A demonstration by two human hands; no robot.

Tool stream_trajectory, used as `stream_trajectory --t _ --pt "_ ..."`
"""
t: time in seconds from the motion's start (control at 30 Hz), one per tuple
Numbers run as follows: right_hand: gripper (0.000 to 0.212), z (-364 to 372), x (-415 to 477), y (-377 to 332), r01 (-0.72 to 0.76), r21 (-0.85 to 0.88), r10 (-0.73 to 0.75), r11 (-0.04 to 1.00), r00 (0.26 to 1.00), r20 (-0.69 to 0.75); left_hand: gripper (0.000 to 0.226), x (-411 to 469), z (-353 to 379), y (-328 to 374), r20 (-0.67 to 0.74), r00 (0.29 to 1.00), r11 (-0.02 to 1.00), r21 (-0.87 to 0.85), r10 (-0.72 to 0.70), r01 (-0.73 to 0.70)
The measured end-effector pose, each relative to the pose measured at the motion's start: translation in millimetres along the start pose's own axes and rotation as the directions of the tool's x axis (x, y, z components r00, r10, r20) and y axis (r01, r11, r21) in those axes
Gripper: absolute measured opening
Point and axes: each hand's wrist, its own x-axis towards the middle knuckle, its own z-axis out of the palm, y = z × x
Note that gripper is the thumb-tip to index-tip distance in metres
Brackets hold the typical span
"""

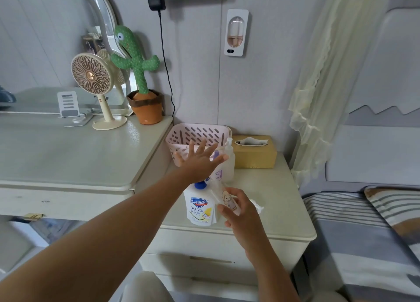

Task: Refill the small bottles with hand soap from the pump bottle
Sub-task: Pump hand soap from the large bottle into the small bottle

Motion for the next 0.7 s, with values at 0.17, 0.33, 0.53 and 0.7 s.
stream_trajectory --t 0.17,0.33,0.53,0.7 --pt "0.033 1.0 0.7 -0.1 -0.001 0.009 0.001 1.0 1.0 -0.005 0.07 4.3 0.5 -1.0 0.004 1.0 1.0 0.011 -0.025 0.025" --pt "0.034 4.9 0.6 6.4 -0.025 0.0 0.025 1.0 1.0 -0.015 0.058 -20.7 -1.2 7.7 0.02 0.998 0.994 0.089 0.053 -0.055" --pt "0.033 4.1 -0.9 -0.5 -0.027 0.032 0.027 0.999 1.0 -0.004 0.07 5.2 2.4 -4.5 -0.016 0.999 0.999 0.022 -0.042 0.042" --pt "0.035 5.7 -0.9 0.6 -0.019 0.039 0.019 0.999 1.0 0.0 0.071 4.1 3.1 -5.4 -0.046 0.999 1.0 0.017 -0.016 0.017"
